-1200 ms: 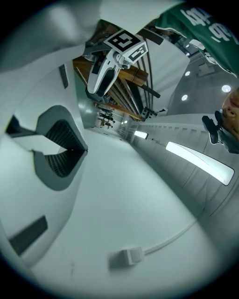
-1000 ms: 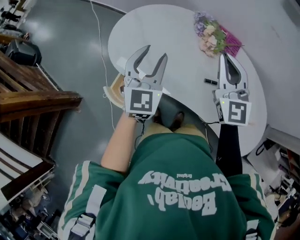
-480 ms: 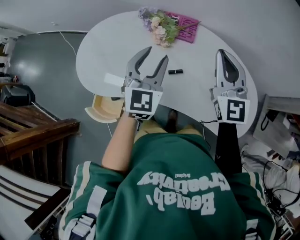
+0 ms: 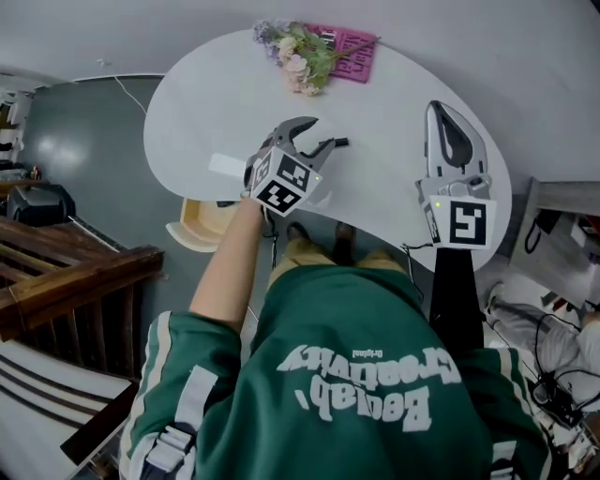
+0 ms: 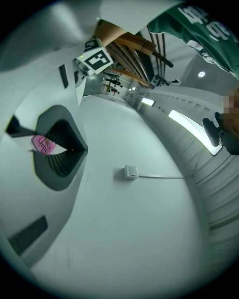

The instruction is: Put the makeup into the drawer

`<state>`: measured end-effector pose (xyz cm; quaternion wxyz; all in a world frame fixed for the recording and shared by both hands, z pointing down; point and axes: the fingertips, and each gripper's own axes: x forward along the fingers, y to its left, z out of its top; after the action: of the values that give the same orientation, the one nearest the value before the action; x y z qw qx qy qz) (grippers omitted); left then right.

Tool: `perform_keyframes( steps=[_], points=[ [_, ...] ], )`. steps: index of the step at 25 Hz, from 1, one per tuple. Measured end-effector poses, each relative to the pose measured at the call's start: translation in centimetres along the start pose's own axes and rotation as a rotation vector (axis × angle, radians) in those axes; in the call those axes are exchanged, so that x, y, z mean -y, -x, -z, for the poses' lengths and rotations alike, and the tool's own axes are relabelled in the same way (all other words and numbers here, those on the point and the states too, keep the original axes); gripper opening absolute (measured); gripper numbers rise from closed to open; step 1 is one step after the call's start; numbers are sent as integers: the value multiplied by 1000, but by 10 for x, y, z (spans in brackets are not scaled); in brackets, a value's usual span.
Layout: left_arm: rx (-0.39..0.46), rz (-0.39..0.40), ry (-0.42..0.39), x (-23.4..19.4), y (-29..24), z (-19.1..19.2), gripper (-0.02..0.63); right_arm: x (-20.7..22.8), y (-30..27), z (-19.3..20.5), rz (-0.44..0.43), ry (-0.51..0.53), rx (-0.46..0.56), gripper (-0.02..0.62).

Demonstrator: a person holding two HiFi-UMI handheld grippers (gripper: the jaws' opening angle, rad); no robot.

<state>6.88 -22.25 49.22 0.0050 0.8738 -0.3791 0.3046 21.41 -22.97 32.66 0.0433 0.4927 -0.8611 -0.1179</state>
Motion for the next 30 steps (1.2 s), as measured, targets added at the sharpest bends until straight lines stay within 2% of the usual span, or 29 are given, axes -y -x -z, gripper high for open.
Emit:
perform_keyframes(
  steps=[3,6,13,14,15,17,19,22,30],
  points=[
    [-136,150,-36,18,-29,39,204,7,4,-1,9,-14,7,9],
    [-235,237,-81,28,-48,70,204,16,8,-8,42,-30,28,9],
    [-382,314,-112,33,-82,115,204,29,21,-1,80,-29,13,9],
    [-405,342,-104,36,-83,120,186,29,22,0,82,-29,10,9],
    [-424,371,-94,40,-82,123,113,28,22,-1,83,-28,9,9],
    [-442,395,-105,45,-81,121,104,28,22,-2,84,-25,15,9],
    [-431,378,-129,44,-81,119,103,28,21,-2,82,-20,12,9],
    [-371,301,-116,34,-77,107,104,28,17,-3,80,-39,18,9],
    [-45,-65,-48,-26,-14,1,103,4,-7,-22,12,-28,74,9]
  ],
)
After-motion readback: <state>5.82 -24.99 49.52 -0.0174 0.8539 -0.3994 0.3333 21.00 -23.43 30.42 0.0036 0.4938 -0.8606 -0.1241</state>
